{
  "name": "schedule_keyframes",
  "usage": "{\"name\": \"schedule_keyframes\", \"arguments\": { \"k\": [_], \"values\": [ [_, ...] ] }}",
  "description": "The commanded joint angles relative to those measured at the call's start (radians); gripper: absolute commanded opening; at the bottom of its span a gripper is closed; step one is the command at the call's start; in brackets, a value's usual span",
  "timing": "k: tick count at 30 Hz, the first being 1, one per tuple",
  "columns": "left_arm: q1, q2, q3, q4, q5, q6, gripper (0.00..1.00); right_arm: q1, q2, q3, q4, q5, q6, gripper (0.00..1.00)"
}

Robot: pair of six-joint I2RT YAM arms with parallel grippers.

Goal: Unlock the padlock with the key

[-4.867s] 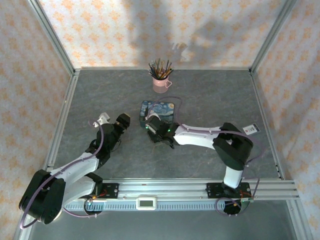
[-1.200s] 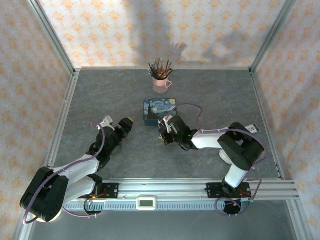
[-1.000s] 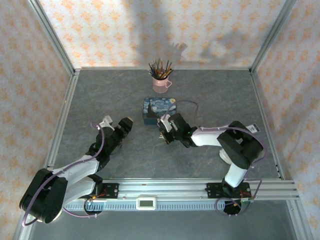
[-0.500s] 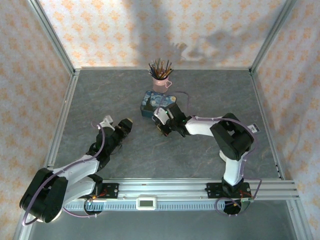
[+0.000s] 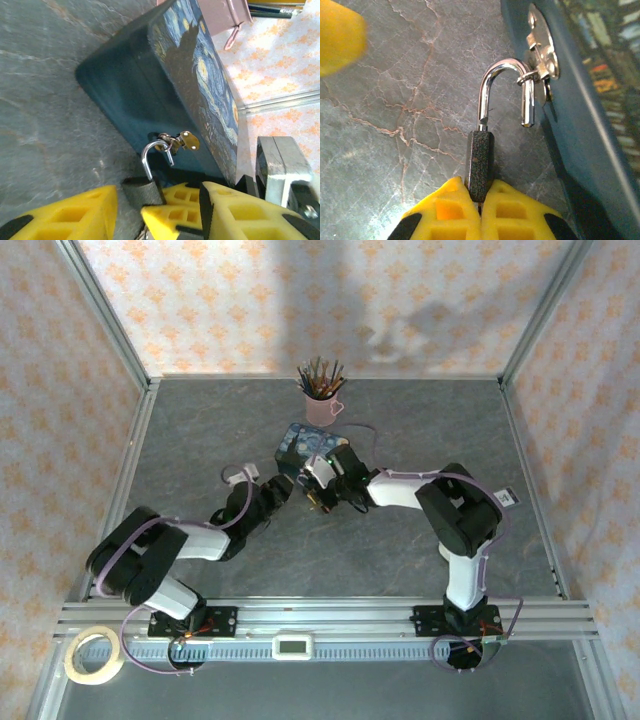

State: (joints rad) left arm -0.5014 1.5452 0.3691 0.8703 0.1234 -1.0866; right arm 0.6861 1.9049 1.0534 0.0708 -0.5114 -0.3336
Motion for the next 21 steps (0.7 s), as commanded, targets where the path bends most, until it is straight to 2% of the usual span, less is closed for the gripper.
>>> {"name": "schedule_keyframes", "arguments": {
  "k": [1, 8, 18, 21],
  "values": [
    [-0.017, 0.077, 0.042, 0.111, -0.036, -0.027, 0.40, -0.008, -0.002, 0.007, 0.002, -0.058, 0.041, 0.00],
    [-0.027, 0.230, 0.091, 0.169, -0.038, -0.060, 0.36, -0.022, -0.010, 0.004, 0.025, -0.143, 0.086, 0.00],
    [-0.033, 0.320, 0.144, 0.223, -0.029, -0.082, 0.30, -0.024, -0.010, -0.007, 0.032, -0.184, 0.092, 0.00],
    [-0.033, 0.342, 0.153, 0.247, -0.024, -0.089, 0.24, -0.024, -0.010, -0.008, 0.032, -0.191, 0.091, 0.00]
  ]
}}
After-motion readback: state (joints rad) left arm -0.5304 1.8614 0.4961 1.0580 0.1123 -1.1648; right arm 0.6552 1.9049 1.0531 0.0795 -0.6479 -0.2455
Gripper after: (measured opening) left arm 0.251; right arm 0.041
